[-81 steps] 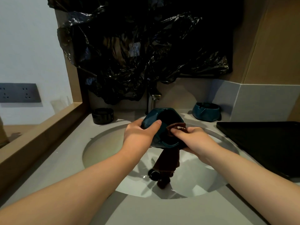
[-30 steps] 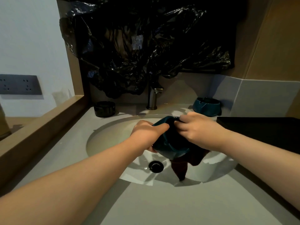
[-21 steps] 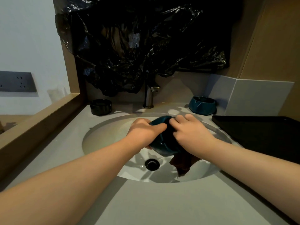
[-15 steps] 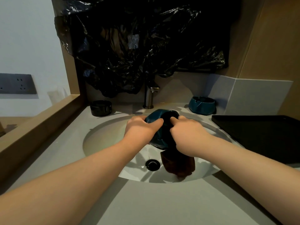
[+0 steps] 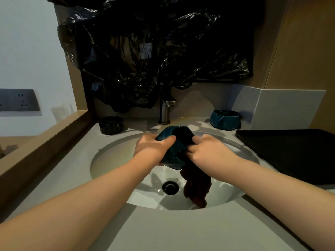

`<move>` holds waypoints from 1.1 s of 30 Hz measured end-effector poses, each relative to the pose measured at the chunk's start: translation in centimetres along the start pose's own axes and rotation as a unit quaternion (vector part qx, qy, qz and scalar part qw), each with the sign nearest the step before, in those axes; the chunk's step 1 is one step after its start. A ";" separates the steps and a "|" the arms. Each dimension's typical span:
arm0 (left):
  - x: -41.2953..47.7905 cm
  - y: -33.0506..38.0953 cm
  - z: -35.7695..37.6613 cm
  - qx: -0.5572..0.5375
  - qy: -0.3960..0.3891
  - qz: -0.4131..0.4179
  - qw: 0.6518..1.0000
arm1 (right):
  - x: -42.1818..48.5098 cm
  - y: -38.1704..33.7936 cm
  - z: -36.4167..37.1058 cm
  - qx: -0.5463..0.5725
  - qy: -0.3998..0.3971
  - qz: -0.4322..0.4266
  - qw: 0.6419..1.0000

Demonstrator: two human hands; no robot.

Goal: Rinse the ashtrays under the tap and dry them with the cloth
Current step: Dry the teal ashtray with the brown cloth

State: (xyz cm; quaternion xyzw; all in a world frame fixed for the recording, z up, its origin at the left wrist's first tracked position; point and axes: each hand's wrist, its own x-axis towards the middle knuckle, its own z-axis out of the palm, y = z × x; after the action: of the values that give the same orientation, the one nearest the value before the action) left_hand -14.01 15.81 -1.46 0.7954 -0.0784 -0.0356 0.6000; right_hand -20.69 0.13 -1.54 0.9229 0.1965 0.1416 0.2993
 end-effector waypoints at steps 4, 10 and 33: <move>0.3 -0.2 -0.2 0.010 -0.005 -0.015 1.000 | -0.1 0.4 1.0 -0.040 0.093 -0.052 0.993; 0.8 -0.7 -0.6 0.006 -0.011 -0.020 1.000 | -0.9 0.6 1.3 0.165 0.156 0.099 0.969; -0.1 -0.5 -0.1 -0.049 -0.062 -0.101 0.992 | -1.6 3.7 -0.1 0.186 0.310 0.014 0.932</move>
State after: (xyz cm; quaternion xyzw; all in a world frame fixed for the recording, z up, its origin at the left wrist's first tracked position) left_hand -14.06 16.05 -1.89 0.7650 -0.0330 -0.1486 0.6258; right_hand -21.08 -3.29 0.55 0.8747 0.2899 0.3859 0.0442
